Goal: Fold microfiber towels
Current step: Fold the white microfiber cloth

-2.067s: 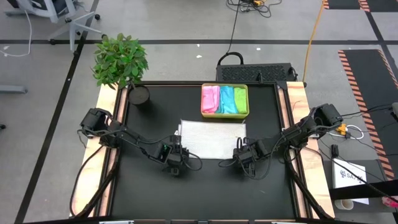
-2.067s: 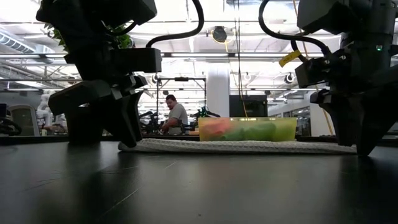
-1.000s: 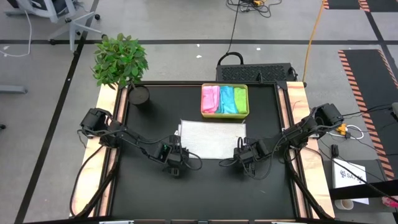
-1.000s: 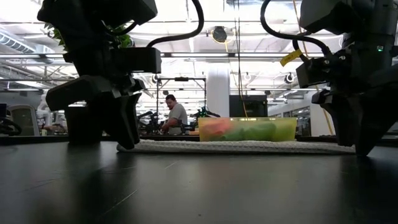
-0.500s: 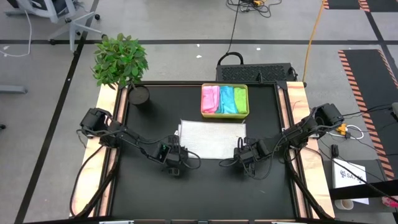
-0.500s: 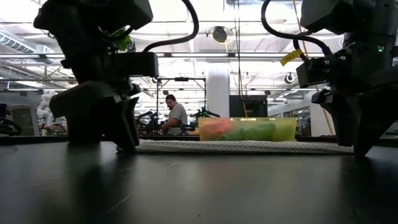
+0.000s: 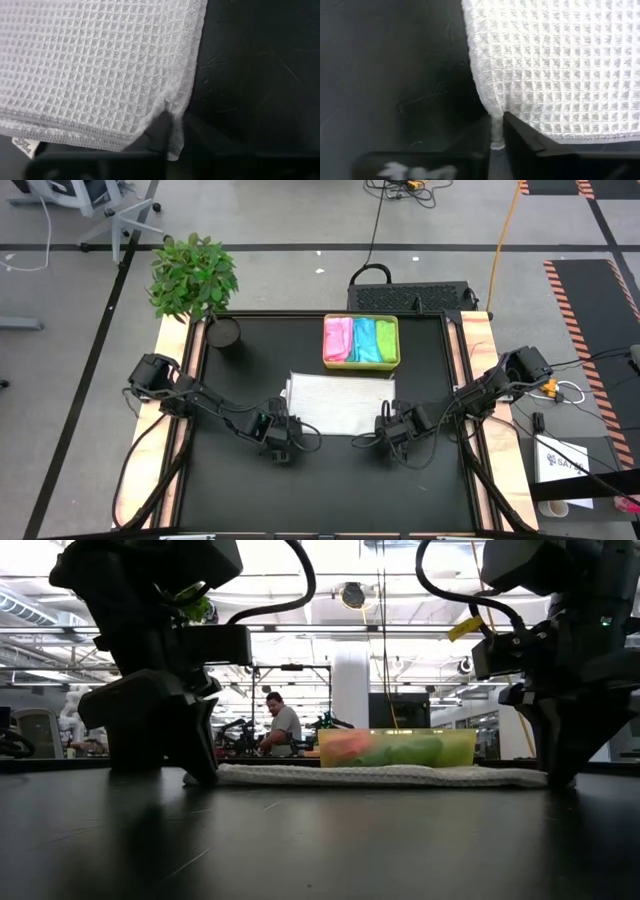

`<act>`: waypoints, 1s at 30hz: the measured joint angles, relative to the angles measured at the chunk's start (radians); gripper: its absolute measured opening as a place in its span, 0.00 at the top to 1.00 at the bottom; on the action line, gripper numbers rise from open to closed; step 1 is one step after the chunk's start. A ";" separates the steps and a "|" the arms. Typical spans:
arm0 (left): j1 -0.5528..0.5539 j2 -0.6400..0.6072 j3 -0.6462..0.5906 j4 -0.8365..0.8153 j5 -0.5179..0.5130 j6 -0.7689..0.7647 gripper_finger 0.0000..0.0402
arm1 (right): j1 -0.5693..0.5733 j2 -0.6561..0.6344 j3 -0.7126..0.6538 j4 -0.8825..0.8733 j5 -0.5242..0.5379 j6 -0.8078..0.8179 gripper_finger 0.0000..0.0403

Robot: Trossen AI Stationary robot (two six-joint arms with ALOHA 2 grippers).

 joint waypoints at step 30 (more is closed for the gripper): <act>-0.055 0.004 0.280 -0.284 0.275 -0.359 1.00 | 0.091 -0.006 0.160 0.033 -0.431 0.300 1.00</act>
